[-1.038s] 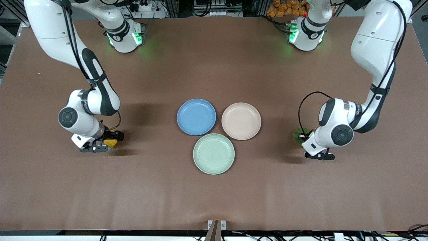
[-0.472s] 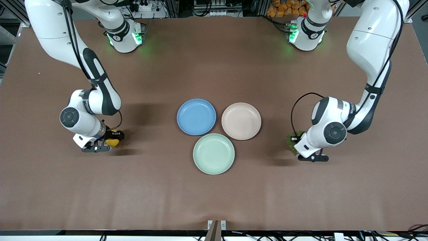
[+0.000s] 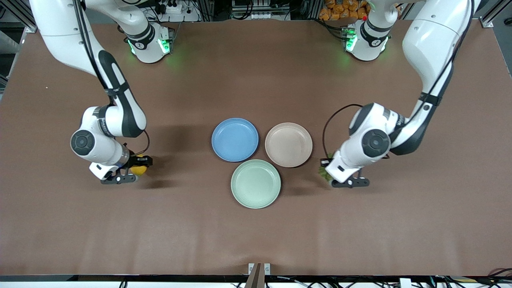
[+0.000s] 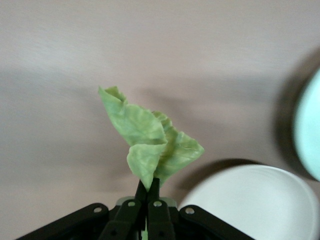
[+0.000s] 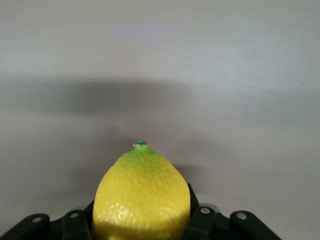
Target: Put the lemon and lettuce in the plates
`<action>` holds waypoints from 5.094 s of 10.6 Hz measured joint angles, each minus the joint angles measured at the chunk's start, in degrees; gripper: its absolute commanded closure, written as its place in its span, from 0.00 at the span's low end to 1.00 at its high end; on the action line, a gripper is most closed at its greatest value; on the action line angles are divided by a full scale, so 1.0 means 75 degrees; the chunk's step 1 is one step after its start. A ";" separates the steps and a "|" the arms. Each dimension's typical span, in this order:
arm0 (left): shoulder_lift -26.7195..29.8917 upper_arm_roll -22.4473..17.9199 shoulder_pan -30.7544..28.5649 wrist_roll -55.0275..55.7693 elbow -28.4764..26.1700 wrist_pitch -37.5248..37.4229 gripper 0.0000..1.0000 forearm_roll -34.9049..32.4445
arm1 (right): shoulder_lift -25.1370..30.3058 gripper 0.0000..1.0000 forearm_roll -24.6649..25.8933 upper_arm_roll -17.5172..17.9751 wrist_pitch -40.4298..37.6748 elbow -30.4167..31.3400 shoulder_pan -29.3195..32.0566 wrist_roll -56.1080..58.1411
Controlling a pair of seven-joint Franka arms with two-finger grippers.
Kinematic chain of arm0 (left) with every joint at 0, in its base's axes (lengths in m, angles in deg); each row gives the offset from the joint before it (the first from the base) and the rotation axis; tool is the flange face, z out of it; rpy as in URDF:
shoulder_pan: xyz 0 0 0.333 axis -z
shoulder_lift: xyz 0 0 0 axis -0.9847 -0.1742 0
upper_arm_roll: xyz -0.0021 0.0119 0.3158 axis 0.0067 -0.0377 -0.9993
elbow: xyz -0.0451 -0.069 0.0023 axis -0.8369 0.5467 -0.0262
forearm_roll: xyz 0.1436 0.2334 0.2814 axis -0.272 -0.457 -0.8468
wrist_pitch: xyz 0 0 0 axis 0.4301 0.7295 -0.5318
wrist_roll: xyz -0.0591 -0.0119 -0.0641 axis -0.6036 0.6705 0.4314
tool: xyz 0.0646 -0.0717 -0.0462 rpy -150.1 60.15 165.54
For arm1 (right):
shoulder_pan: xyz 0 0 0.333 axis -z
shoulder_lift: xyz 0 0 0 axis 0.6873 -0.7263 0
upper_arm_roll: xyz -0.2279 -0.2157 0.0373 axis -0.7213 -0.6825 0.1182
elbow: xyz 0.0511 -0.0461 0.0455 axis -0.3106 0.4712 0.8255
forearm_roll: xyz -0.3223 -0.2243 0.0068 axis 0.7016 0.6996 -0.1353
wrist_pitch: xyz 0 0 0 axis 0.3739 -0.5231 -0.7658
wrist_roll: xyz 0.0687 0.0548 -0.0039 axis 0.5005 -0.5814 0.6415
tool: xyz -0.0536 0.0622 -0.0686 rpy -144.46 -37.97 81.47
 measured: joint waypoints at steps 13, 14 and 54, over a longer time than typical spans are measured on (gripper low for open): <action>-0.0462 0.0405 0.1399 0.4159 -0.0251 -0.0384 0.00 -0.0021 | -0.0481 0.83 -0.0011 0.1198 0.0195 -0.0677 -0.2685 -0.4991; -0.0392 0.0410 0.1280 0.3956 -0.0114 -0.0377 0.00 -0.0045 | -0.0631 0.80 -0.0005 0.1256 0.0381 -0.0679 -0.2714 -0.4996; 0.4491 -0.3044 0.0180 -0.3581 0.1641 -0.5071 0.00 0.1755 | 0.4148 0.00 0.0527 -0.0576 -0.6832 -0.2717 0.1200 0.0880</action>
